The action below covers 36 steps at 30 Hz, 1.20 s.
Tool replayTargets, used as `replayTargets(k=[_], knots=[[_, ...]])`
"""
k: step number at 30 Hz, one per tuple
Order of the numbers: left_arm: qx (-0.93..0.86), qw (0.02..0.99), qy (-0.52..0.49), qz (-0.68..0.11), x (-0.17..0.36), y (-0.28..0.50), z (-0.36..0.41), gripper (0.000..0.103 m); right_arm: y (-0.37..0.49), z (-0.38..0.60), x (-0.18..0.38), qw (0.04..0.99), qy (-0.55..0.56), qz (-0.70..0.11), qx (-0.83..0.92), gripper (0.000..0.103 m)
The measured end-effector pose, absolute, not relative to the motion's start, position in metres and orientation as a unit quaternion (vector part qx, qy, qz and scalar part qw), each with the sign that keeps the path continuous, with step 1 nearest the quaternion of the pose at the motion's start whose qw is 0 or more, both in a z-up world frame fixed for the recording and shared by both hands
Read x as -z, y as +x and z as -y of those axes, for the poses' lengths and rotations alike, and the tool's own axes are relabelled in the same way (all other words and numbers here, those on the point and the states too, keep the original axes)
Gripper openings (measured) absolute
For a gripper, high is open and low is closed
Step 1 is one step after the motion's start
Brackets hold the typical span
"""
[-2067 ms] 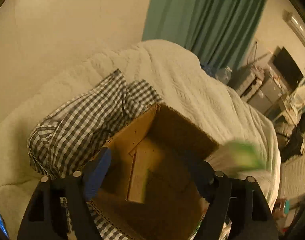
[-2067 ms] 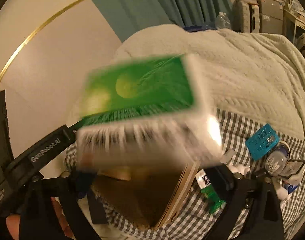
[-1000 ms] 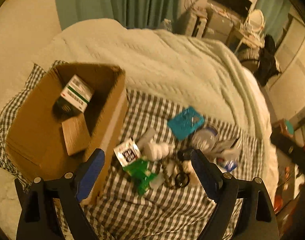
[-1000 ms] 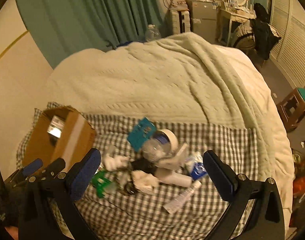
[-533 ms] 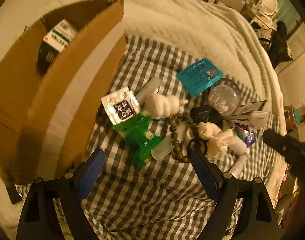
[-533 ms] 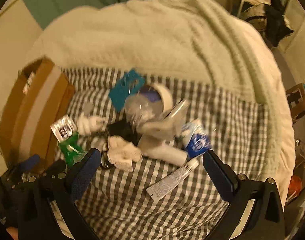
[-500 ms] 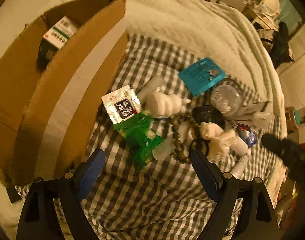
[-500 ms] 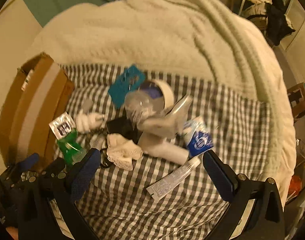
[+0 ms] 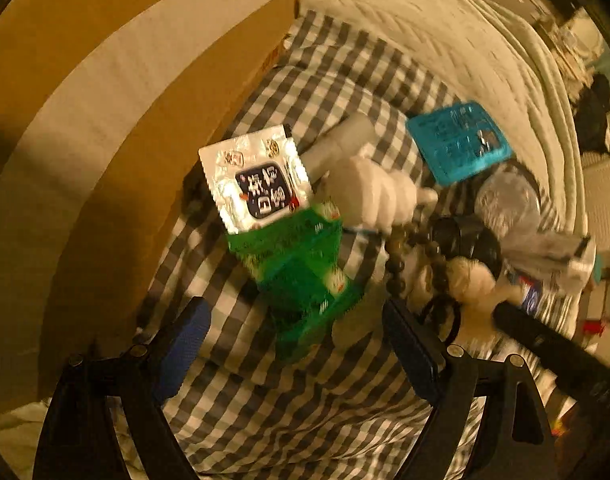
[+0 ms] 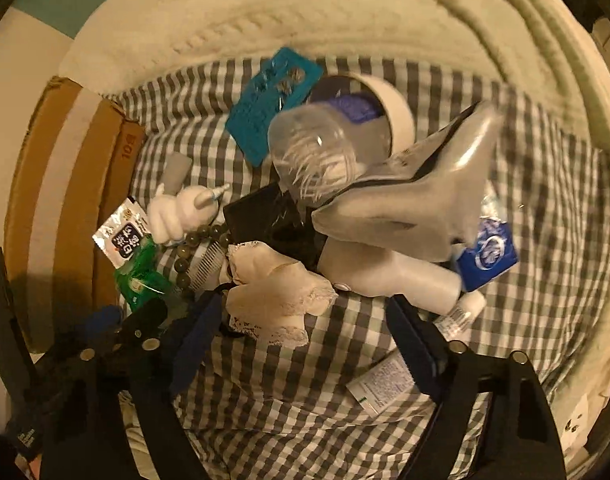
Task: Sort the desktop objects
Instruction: 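Move both tools back over the pile of items, then grasp green sachet with left tool while right tool grasps white lace cloth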
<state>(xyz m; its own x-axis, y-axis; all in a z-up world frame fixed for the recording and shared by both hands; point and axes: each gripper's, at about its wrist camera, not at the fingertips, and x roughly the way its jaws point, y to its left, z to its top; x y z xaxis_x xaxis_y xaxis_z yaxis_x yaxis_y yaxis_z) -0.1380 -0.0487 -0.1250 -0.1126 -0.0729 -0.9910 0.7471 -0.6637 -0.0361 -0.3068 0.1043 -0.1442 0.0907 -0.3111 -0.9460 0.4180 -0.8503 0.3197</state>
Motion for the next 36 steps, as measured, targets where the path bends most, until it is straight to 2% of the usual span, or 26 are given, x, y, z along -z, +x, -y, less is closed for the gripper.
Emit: replayTargets(k=[2, 6, 7, 8, 9, 11, 16, 21, 24, 32, 33, 34, 36], knots=[[0.689, 0.299, 0.589, -0.300, 0.124, -0.140, 0.054, 0.091, -0.308, -0.100, 0.149, 0.272, 0.693, -0.041, 0.666, 0.075], [0.688, 0.300, 0.577, -0.321, 0.124, -0.142, 0.062, 0.090, -0.312, -0.095, 0.158, 0.279, 0.711, -0.024, 0.645, 0.055], [0.690, 0.302, 0.575, -0.321, 0.124, -0.142, 0.062, 0.082, -0.312, -0.093, 0.160, 0.282, 0.715, -0.023, 0.639, 0.050], [0.690, 0.301, 0.575, -0.319, 0.126, -0.142, 0.062, 0.070, -0.311, -0.091, 0.161, 0.283, 0.716, -0.029, 0.637, 0.046], [0.687, 0.302, 0.580, -0.316, 0.128, -0.142, 0.063, 0.065, -0.310, -0.088, 0.162, 0.286, 0.716, -0.036, 0.636, 0.040], [0.682, 0.300, 0.588, -0.315, 0.132, -0.142, 0.067, 0.046, -0.310, -0.085, 0.160, 0.290, 0.714, -0.049, 0.636, 0.037], [0.684, 0.287, 0.590, -0.319, 0.127, -0.141, 0.063, 0.038, -0.312, -0.089, 0.157, 0.283, 0.710, -0.055, 0.642, 0.032], [0.702, 0.280, 0.587, -0.290, 0.109, -0.148, 0.051, 0.038, -0.310, -0.092, 0.139, 0.276, 0.696, -0.069, 0.659, 0.032], [0.714, 0.270, 0.575, -0.295, 0.094, -0.147, 0.045, 0.038, -0.310, -0.097, 0.123, 0.270, 0.686, -0.076, 0.671, 0.025], [0.728, 0.254, 0.561, -0.303, 0.071, -0.150, 0.034, 0.037, -0.307, -0.111, 0.088, 0.269, 0.657, -0.056, 0.702, 0.025], [0.728, 0.253, 0.558, -0.307, 0.069, -0.148, 0.033, 0.037, -0.305, -0.112, 0.088, 0.271, 0.655, -0.056, 0.703, 0.028], [0.730, 0.252, 0.555, -0.310, 0.067, -0.147, 0.031, 0.038, -0.303, -0.113, 0.090, 0.271, 0.655, -0.054, 0.703, 0.041], [0.733, 0.253, 0.553, -0.304, 0.064, -0.144, 0.028, 0.038, -0.300, -0.113, 0.100, 0.264, 0.663, -0.046, 0.699, 0.050]])
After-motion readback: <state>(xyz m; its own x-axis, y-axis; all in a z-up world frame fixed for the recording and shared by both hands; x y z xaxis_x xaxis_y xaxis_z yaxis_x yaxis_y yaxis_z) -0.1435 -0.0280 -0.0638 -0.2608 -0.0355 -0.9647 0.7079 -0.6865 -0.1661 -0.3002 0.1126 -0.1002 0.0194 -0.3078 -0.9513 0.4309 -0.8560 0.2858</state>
